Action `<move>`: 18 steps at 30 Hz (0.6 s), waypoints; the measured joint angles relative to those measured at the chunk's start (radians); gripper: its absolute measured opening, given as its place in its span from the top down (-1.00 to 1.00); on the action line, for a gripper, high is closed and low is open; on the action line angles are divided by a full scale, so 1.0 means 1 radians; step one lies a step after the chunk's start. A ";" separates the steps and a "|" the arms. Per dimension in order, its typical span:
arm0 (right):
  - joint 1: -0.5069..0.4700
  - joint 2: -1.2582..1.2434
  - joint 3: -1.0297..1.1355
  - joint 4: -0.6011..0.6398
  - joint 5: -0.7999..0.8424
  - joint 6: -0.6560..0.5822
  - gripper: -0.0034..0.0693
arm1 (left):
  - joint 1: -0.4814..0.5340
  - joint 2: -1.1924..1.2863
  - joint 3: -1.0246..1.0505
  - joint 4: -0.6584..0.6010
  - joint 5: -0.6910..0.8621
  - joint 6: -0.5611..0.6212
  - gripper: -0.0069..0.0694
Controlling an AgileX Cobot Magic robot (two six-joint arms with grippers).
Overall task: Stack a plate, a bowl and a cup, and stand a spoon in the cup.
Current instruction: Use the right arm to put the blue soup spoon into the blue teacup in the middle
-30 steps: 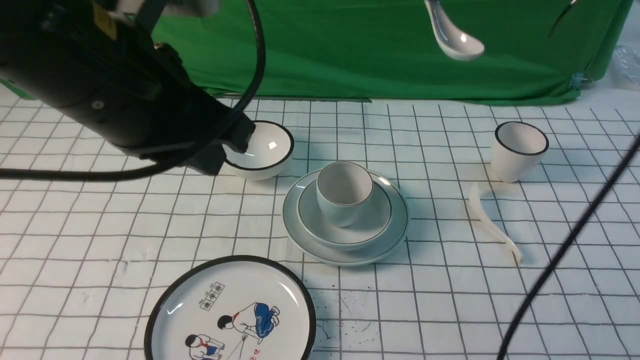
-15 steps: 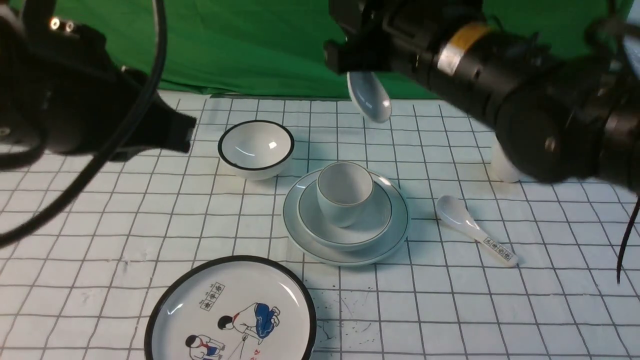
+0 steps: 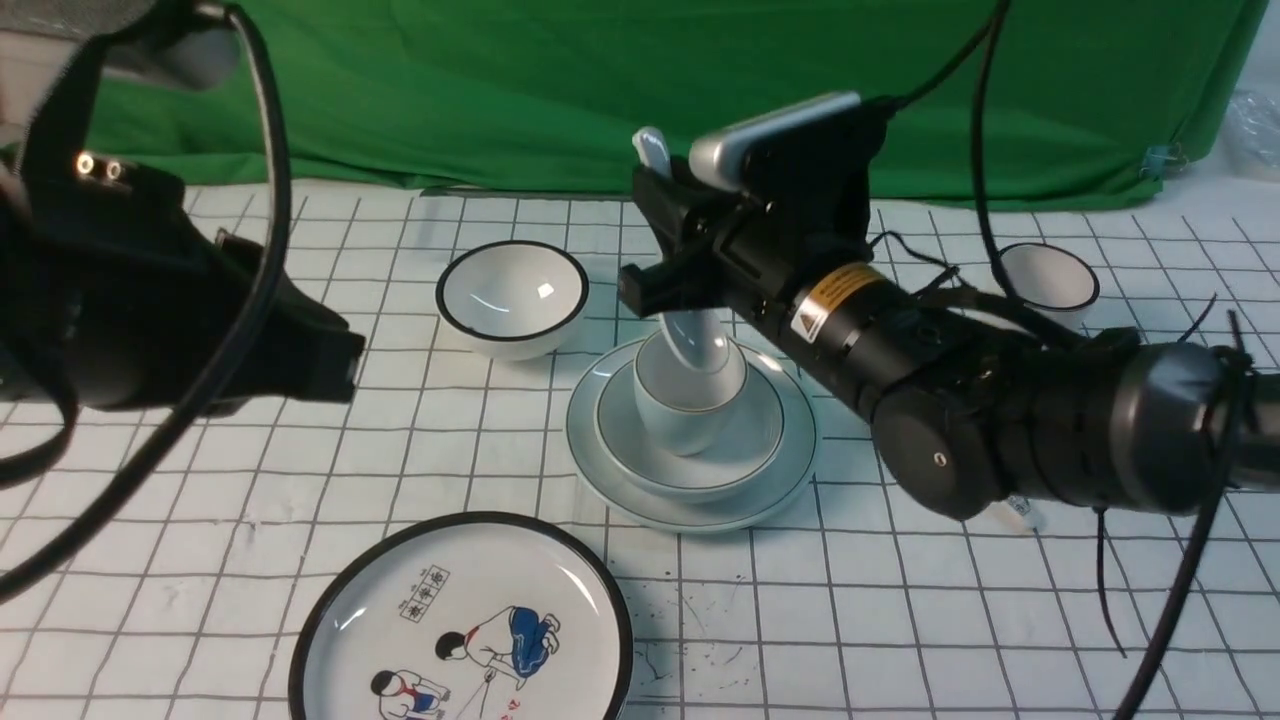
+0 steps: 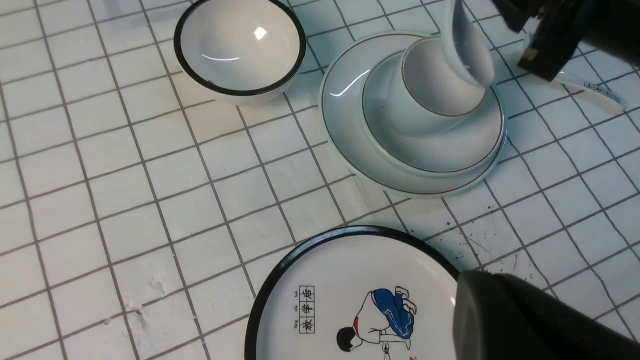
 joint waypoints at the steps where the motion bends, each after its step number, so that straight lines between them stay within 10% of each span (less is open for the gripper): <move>1: 0.000 0.022 0.001 0.000 -0.012 -0.005 0.41 | 0.000 0.000 0.002 0.000 -0.001 -0.001 0.82; 18: 0.000 0.105 0.001 0.000 -0.056 -0.070 0.36 | 0.000 0.000 0.003 0.000 -0.001 -0.009 0.82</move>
